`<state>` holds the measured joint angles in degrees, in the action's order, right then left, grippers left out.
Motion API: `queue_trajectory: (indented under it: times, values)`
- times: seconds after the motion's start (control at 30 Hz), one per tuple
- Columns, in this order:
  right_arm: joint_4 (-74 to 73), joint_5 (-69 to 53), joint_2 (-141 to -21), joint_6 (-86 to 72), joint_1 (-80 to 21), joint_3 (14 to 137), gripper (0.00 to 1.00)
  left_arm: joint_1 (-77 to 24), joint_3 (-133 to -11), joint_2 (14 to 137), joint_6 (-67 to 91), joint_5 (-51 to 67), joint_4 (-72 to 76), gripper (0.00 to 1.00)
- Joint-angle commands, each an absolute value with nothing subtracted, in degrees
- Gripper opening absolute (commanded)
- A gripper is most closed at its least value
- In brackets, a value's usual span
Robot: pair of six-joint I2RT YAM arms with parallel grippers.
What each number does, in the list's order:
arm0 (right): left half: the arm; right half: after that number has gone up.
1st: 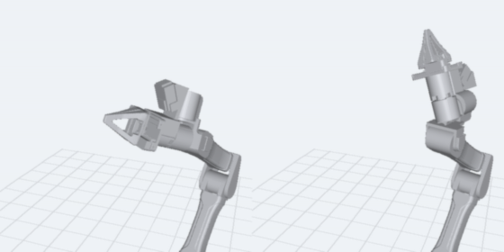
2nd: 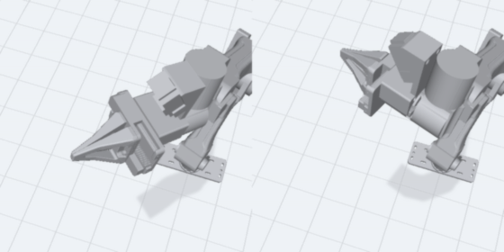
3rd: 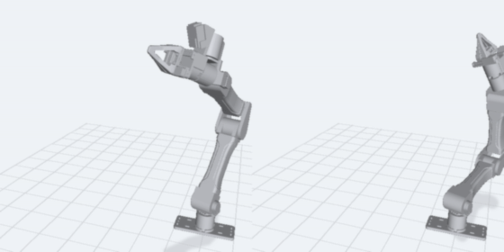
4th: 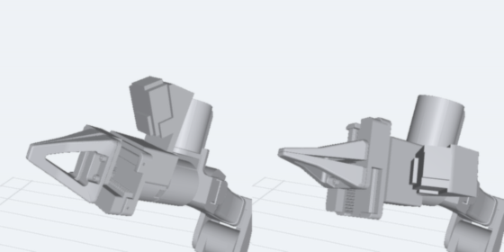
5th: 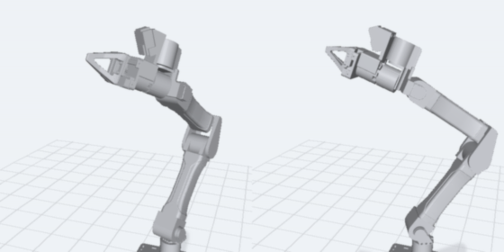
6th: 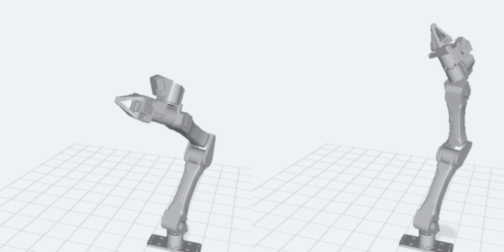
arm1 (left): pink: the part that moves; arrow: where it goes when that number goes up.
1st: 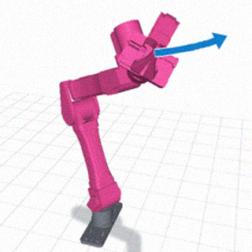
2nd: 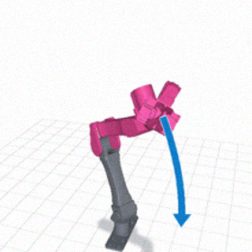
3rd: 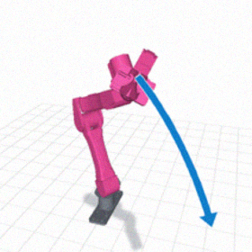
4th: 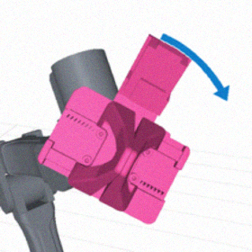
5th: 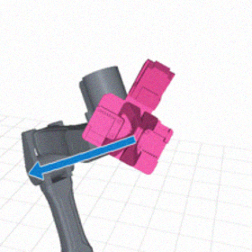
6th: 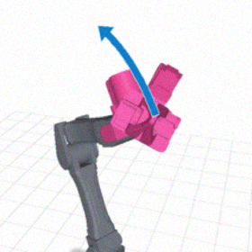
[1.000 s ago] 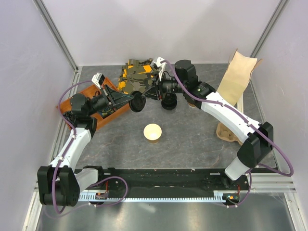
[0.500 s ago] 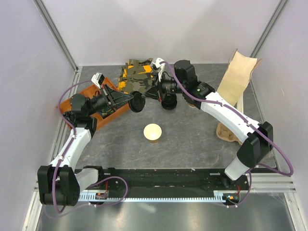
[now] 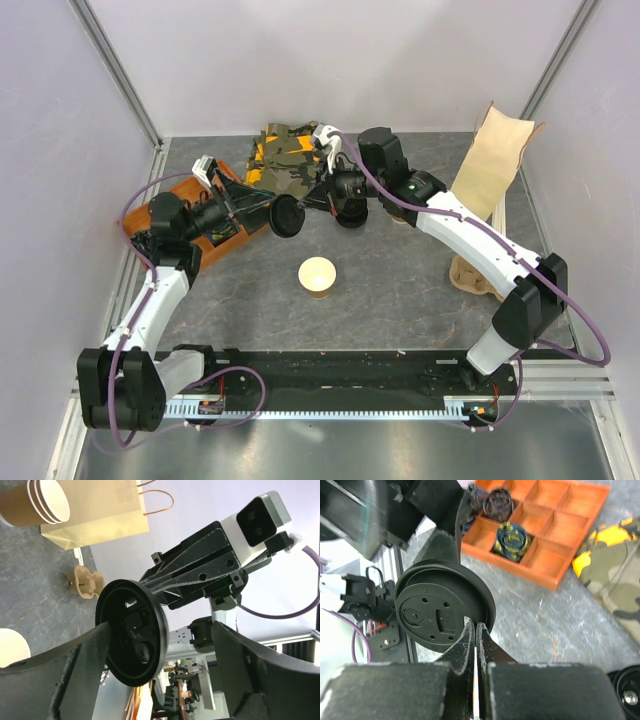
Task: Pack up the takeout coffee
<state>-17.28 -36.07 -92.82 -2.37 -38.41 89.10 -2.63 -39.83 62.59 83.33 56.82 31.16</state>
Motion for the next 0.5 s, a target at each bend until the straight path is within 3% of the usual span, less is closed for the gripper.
queue_trajectory:
  times: [0.0, 0.17, 0.2, 0.33, 0.47]
  values:
    - [-22.0, -34.5, -91.0, -0.4, -38.1, 92.1, 0.00, -2.4, -39.4, 59.8, 76.7, 55.8, 26.7, 1.00]
    - [-37.2, -31.2, -92.2, 8.6, -37.4, 97.5, 0.00, 3.3, -38.0, 55.8, 61.1, 53.1, 10.0, 1.00]
    - [-39.5, -29.3, -92.5, 9.7, -37.4, 97.9, 0.00, 5.5, -39.1, 55.3, 56.7, 52.0, -0.1, 1.00]
    - [-52.0, -23.6, -94.8, 13.3, -38.1, 100.2, 0.00, 6.6, -51.9, 56.7, 31.2, 40.9, -23.5, 1.00]
    - [-58.8, -17.4, -99.4, 15.6, -40.4, 101.4, 0.00, 6.5, -62.5, 60.4, 11.0, 29.3, -36.8, 1.00]
